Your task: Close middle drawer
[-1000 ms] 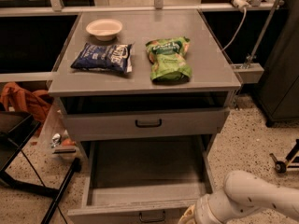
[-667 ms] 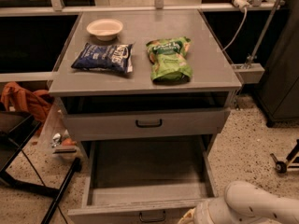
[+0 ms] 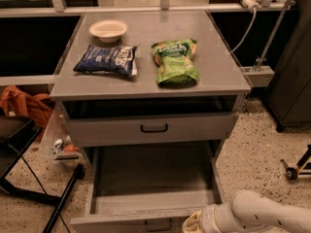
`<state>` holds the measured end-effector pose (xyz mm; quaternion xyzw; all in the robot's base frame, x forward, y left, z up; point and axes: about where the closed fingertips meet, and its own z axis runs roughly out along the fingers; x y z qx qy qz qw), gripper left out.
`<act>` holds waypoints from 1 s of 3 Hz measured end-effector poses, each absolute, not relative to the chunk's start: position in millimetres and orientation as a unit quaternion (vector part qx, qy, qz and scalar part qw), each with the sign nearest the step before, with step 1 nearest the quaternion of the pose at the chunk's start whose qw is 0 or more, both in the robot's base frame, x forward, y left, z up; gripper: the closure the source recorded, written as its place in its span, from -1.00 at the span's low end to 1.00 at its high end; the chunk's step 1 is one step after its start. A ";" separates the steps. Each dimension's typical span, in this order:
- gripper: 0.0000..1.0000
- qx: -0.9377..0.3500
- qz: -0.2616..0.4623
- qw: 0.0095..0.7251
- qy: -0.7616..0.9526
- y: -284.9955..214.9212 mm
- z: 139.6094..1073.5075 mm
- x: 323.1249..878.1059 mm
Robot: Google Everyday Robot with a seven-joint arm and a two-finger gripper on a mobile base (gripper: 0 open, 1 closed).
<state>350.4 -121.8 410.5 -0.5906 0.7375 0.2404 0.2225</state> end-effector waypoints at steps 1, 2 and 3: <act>-0.14 -0.590 0.240 0.244 0.732 -120.6 407.8 366.5; -0.60 -0.607 0.234 0.266 0.712 -107.0 413.6 399.0; -0.99 -0.608 0.234 0.268 0.709 -105.3 413.6 401.8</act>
Offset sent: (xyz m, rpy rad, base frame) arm 0.1046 0.0352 0.0153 0.0784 -0.1894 0.0872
